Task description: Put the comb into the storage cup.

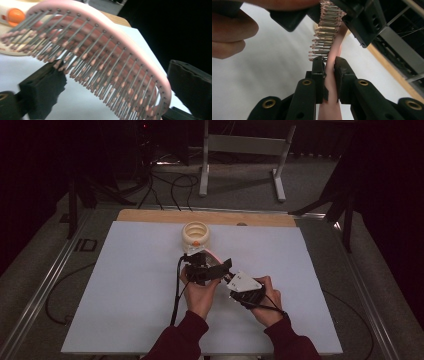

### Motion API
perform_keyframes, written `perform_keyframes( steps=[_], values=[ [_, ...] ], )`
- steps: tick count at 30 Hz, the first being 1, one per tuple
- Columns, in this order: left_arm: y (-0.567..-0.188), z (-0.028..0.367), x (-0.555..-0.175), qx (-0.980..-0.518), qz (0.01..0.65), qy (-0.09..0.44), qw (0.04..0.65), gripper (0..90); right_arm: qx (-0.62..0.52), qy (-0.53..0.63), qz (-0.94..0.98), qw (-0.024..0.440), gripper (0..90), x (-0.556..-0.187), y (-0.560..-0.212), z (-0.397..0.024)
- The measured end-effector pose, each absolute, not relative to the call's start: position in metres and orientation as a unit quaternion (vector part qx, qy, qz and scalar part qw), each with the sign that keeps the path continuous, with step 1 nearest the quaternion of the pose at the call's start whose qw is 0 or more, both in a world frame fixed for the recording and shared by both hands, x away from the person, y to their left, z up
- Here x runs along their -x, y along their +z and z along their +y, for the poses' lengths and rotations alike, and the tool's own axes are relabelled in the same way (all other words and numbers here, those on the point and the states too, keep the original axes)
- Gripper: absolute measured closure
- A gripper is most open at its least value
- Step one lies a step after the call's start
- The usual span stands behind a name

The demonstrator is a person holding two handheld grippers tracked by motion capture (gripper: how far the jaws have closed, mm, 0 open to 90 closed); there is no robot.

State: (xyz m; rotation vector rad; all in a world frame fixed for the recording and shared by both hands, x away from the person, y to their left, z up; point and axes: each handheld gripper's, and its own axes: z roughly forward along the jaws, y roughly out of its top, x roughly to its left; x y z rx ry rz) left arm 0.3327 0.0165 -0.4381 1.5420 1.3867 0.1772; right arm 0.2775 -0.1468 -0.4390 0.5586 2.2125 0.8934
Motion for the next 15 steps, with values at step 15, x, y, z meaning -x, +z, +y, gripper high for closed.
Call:
perform_keyframes(
  steps=[15],
  values=[
    [-0.4286, 0.0176, -0.3287, -0.616, 0.597, 0.081, 0.508, 20.6, -0.197, 0.342, 0.833, 0.388, 79.5, -0.2709, -0.4394, -0.1404]
  ],
)
